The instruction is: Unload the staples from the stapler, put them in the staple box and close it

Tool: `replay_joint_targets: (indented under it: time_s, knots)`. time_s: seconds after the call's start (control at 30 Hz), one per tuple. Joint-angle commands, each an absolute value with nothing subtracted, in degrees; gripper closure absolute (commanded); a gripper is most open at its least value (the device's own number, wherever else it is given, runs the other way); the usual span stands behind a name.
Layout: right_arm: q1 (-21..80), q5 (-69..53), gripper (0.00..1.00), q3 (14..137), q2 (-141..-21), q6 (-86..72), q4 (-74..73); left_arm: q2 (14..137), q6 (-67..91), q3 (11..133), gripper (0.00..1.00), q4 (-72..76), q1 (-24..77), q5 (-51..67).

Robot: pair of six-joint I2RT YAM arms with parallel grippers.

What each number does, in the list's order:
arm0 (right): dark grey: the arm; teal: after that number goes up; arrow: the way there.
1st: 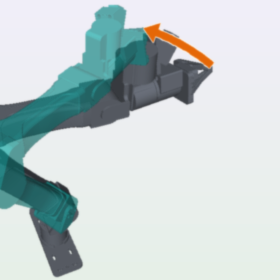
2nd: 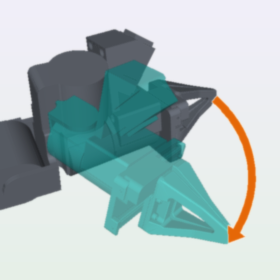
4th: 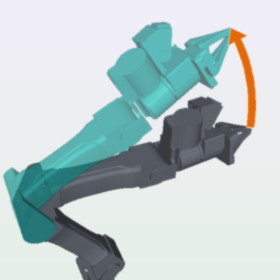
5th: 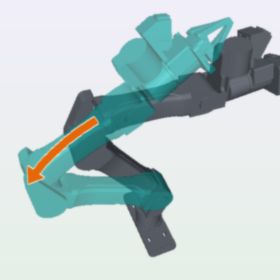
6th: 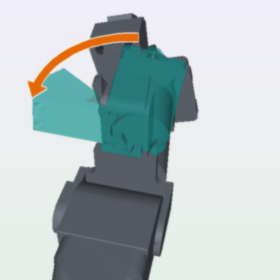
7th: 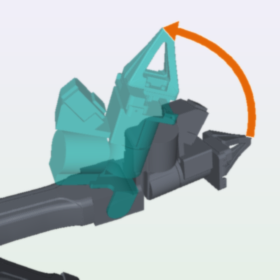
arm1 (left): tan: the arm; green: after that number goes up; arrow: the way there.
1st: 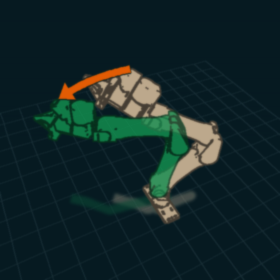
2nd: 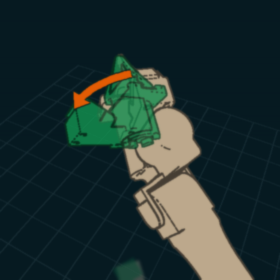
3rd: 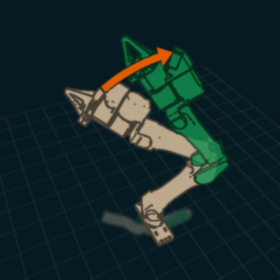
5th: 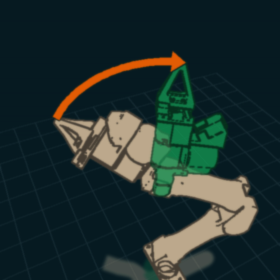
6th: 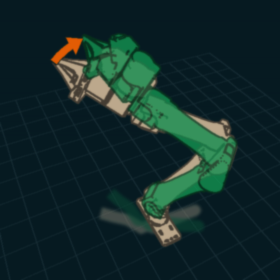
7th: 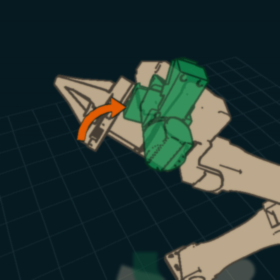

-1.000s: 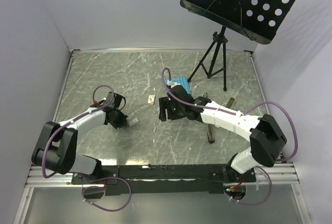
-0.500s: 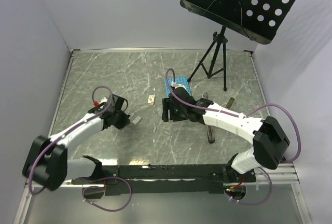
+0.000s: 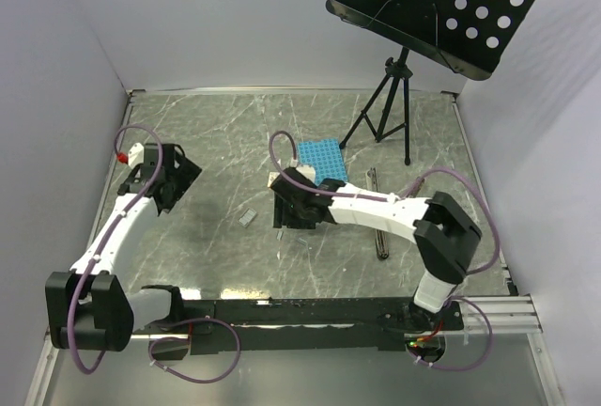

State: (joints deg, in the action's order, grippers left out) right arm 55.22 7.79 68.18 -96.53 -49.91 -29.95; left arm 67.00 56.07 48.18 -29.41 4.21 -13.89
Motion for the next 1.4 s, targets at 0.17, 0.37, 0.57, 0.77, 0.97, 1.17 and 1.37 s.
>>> replay_joint_targets:
  time_s: [0.17,0.37,0.57,0.77,0.97,1.17,1.37]
  knots:
    - [57.74,10.2,0.46,76.72,-106.16,-58.71,-35.5,64.87,48.61,47.72,0.03,-30.84,2.46,-15.98]
    - [59.15,11.69,0.48,81.38,-109.95,-60.73,-39.89,61.7,47.99,45.36,0.03,-29.8,2.46,-15.48]
    - [59.85,13.8,0.49,83.4,-111.79,-62.49,-43.15,61.53,47.81,45.7,0.03,-30.76,2.46,-16.26]
    - [59.85,12.83,0.5,83.41,-112.94,-63.19,-43.33,61.08,47.81,45.35,0.03,-30.5,2.46,-16.17]
    - [59.85,11.96,0.52,84.9,-114.96,-63.02,-42.81,60.47,47.81,45.26,0.03,-30.24,2.46,-16.61]
    - [59.77,12.48,0.55,86.49,-117.6,-61.7,-42.9,60.56,47.81,45.26,0.03,-30.5,2.55,-17.05]
    - [59.85,13.88,0.59,87.71,-118.74,-56.35,-41.39,61.08,47.81,45.44,0.03,-30.59,2.55,-17.05]
